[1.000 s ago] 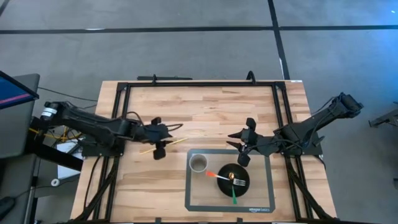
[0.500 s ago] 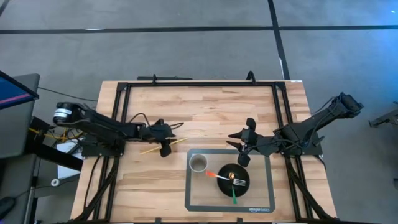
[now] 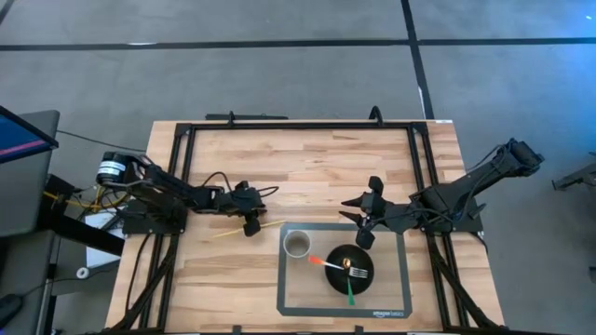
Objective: Pick & Place Utensil
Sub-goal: Put the yellow straw into the cup Return to Home Position
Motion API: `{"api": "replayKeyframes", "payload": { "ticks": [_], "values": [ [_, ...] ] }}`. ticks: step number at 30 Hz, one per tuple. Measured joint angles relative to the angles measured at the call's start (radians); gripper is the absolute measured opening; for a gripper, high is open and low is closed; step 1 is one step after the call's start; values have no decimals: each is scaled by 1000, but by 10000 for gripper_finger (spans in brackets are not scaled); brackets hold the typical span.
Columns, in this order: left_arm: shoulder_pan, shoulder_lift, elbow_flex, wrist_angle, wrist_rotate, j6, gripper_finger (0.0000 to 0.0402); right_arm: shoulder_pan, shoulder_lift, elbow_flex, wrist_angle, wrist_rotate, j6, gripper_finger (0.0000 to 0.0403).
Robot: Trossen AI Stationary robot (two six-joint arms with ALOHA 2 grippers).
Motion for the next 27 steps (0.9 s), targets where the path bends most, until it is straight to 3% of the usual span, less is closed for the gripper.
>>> {"api": "replayKeyframes", "payload": {
  "ticks": [3,9,12,17,22,27],
  "values": [
    [-3,-68,-2,0,14,-27,80,0,0,0,0,0,0,113],
    [-74,-146,0,7,137,-104,78,0,0,0,0,0,0,113],
    [-140,-130,0,7,106,-103,82,0,0,0,0,0,0,113],
    [-190,-74,0,7,-54,-101,117,0,0,0,0,0,0,113],
    [-195,3,0,11,-6,-104,159,0,0,0,0,0,0,113],
    [-204,65,4,55,-54,-98,165,0,0,0,0,0,0,113]
  ]
}}
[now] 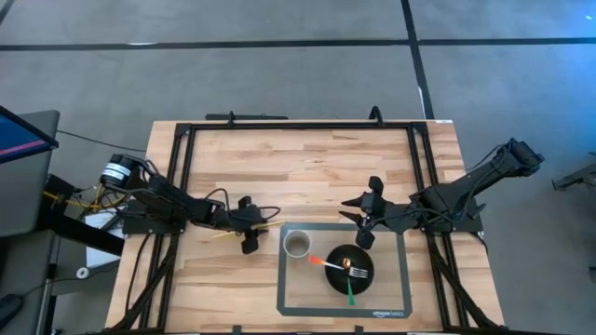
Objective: Pick & Place Utensil
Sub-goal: Put the yellow straw into the cup Return to Home Position
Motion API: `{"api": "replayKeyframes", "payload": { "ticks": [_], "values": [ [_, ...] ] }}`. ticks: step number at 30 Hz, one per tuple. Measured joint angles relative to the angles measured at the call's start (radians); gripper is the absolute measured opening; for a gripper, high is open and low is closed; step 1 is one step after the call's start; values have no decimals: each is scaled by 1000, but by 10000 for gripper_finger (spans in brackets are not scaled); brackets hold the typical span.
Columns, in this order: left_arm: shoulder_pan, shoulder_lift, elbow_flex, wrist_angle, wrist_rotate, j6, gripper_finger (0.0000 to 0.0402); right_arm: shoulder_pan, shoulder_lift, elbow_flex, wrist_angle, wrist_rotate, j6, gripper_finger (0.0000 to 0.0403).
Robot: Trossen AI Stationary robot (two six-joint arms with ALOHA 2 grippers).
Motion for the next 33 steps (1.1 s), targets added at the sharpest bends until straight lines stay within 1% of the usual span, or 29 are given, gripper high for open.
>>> {"api": "replayKeyframes", "payload": {
  "ticks": [1,3,5,7,8,9,13,18,20,22,23,25,28,30,33],
  "values": [
    [0,5,0,1,-14,3,158,0,0,0,0,0,0,113],
    [0,7,0,6,-29,23,130,0,0,0,0,0,0,113],
    [2,-1,-1,14,-36,44,89,0,0,0,0,0,0,113],
    [3,-16,-3,9,-42,47,38,0,0,0,0,0,0,113],
    [4,-29,-5,0,-46,47,21,0,0,0,0,0,0,113],
    [6,-44,-7,-5,-49,46,16,0,0,0,0,0,0,113],
    [6,-166,-6,5,-67,48,14,0,0,0,0,0,0,113],
    [-5,-406,-6,28,-143,74,10,0,0,0,0,0,0,113],
    [-20,-501,-6,95,-145,134,9,0,0,0,0,0,0,113],
    [-51,-570,-6,228,-138,238,9,0,0,0,0,0,0,113],
    [-68,-595,-5,304,-119,299,9,0,0,0,0,0,0,113],
    [-98,-614,-3,445,-41,403,9,0,0,0,0,0,0,113],
    [-124,-588,-3,587,106,488,8,-2,0,0,0,2,0,113],
    [-128,-535,-3,659,137,516,9,-11,0,0,0,2,0,113],
    [-122,-414,3,810,136,540,9,-35,0,0,1,2,0,113]
  ]
}}
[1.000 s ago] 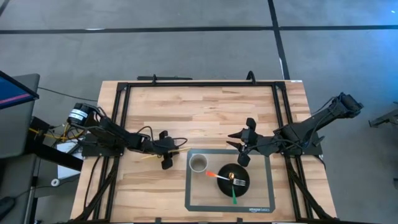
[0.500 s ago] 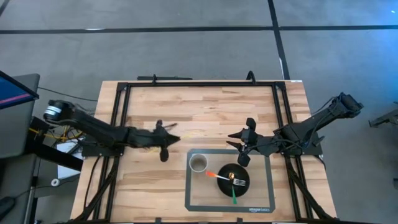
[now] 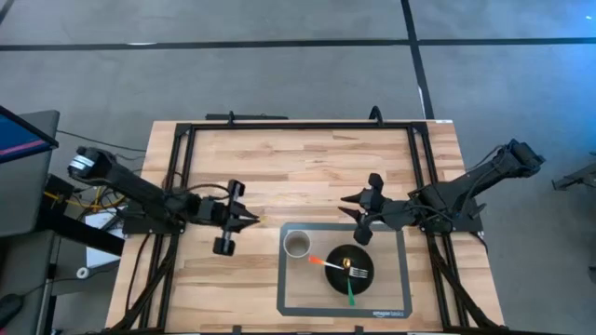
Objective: Pick & Place Utensil
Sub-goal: Put the yellow straw into the cup Return to Home Position
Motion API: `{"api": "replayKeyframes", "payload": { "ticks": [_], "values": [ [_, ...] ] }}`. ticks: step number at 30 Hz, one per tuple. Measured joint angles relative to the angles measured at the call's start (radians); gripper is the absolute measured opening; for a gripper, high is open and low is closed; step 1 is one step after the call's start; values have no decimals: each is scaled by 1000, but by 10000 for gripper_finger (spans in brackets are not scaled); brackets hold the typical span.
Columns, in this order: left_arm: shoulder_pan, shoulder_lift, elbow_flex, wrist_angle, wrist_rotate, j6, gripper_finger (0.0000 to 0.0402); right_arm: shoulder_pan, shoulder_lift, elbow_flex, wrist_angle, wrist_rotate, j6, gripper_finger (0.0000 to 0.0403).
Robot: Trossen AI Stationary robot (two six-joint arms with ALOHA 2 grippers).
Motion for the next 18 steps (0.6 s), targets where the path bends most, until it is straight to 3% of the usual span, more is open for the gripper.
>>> {"api": "replayKeyframes", "payload": {
  "ticks": [7,13,18],
  "values": [
    [17,333,171,281,218,5,9,-70,0,0,0,0,27,113],
    [18,537,359,283,239,5,9,-104,0,0,0,-1,26,113],
    [36,648,445,283,239,6,9,-110,0,0,-1,-19,26,113]
  ]
}}
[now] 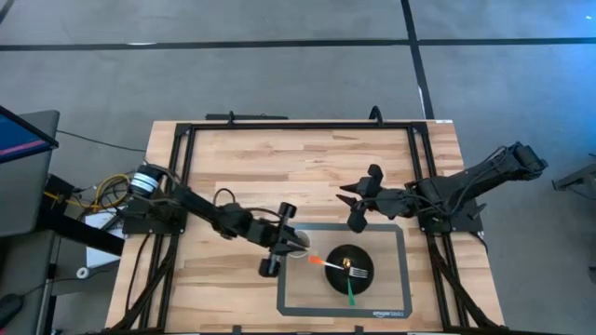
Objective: Pick & Place Utensil
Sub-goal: Put the yellow straw into the cup Return to Home Position
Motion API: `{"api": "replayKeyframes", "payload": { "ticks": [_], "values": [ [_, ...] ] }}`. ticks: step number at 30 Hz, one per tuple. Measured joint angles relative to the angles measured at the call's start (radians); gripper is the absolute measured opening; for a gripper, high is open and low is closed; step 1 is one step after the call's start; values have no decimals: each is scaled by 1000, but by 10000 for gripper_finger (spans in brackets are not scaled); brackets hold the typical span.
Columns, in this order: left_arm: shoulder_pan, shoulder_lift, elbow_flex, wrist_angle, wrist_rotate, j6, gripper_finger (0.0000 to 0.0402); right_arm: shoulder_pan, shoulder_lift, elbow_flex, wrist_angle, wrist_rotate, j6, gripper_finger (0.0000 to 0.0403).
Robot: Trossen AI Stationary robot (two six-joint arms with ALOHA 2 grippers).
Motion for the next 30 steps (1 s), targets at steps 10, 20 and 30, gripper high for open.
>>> {"api": "replayKeyframes", "payload": {
  "ticks": [10,20,30],
  "values": [
    [62,129,30,3,-4,-90,12,3,0,0,0,-61,0,113],
    [72,151,30,-5,-65,-189,77,3,0,0,0,-61,0,113],
    [71,151,29,-5,-65,-190,129,3,0,0,0,-61,-1,113]
  ]
}}
